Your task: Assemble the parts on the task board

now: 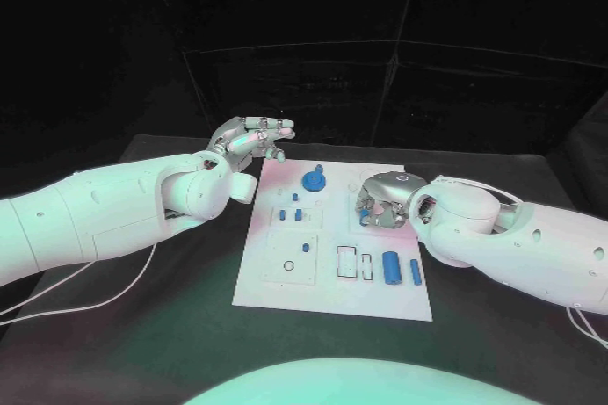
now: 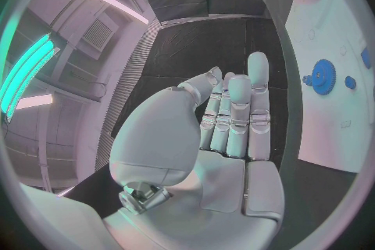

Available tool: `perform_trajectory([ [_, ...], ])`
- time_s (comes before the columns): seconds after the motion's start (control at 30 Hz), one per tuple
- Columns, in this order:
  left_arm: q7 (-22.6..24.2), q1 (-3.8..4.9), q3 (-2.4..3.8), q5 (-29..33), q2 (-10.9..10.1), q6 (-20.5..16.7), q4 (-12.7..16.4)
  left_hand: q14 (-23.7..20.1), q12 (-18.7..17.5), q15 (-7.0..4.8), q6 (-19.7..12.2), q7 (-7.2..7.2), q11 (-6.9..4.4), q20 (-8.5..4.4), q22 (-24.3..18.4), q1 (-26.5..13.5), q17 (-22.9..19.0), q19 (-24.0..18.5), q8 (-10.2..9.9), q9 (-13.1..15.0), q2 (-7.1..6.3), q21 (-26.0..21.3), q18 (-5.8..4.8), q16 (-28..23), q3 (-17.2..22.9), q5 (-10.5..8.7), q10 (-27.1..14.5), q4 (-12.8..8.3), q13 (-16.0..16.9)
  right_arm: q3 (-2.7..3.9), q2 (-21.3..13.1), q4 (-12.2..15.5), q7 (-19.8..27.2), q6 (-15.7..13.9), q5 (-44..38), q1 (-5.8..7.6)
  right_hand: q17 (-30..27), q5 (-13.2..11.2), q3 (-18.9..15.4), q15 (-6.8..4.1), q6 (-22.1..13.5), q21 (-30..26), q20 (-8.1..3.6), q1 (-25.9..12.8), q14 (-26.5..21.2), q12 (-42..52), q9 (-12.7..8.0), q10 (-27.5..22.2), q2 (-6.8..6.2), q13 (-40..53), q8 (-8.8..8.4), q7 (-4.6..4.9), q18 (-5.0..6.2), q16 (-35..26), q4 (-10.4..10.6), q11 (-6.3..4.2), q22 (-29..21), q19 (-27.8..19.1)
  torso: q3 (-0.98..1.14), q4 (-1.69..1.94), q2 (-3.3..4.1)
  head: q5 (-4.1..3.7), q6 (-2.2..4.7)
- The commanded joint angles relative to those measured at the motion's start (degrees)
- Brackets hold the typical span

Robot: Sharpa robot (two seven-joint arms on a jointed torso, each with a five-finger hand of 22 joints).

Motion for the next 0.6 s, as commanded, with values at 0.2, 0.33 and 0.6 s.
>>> perform_trajectory([
  [0.2, -0.07, 0.1, 0.05, -0.32, 0.03, 0.79, 0.02, -0.52, 0.43, -0.04, -0.19, -0.14, 0.12, -0.1, -0.04, 0.72, -0.19, -0.38, 0.28, -0.07, -0.03, -0.25, 0.7, -0.36, 0.1, 0.34, -0.42, -0.38, 0.1, -0.01, -0.29, 0.55, 1.76, -4.06, -0.76, -0.06, 0.94, -0.78, 3.24, -0.53, 2.11, 1.25, -0.41, 0.72, 1.53, -0.59, 0.1, 2.61, -0.55, 0.33, 0.19, 0.04, -0.74, 0.69, -1.56, -0.32, 1.49, 1.07, 0.01, 0.03, 0.0, -0.03, 0.05],
  [0.33, -0.1, 0.1, 0.05, -0.32, 0.03, 0.78, -0.04, -0.54, 0.45, -0.04, -0.19, -0.15, 0.12, -0.1, -0.04, 0.74, -0.22, -0.38, 0.28, -0.07, -0.03, -0.25, 0.7, -0.37, 0.11, 0.34, -0.42, -0.39, 0.1, -0.01, -0.59, 1.0, 2.32, -6.71, -0.76, -0.1, 1.12, -1.02, 4.73, -0.73, 2.88, 1.5, -0.59, 0.82, 1.56, -0.88, 0.14, 3.52, -0.57, 0.39, 0.34, -0.02, -0.78, 0.82, -2.37, -0.47, 1.77, 1.21, 0.01, -0.02, -0.03, 0.0, -0.02],
  [0.6, -0.16, 0.1, 0.04, -0.32, 0.02, 0.81, -0.2, -0.54, 0.45, -0.04, -0.19, -0.15, 0.12, -0.1, -0.04, 0.74, -0.22, -0.38, 0.28, -0.07, -0.03, -0.25, 0.7, -0.37, 0.11, 0.34, -0.42, -0.39, 0.1, 0.03, -2.62, 3.52, 3.18, -12.32, -0.55, -0.13, 1.18, -1.16, 7.4, -0.82, 3.36, 1.82, -0.76, -0.33, 1.5, -2.02, 0.0, 4.35, -1.3, 0.38, 0.0, -0.04, -0.83, 0.87, -3.68, -0.52, 2.09, 1.27, -0.01, 0.03, -0.06, -0.04, 0.01],
])
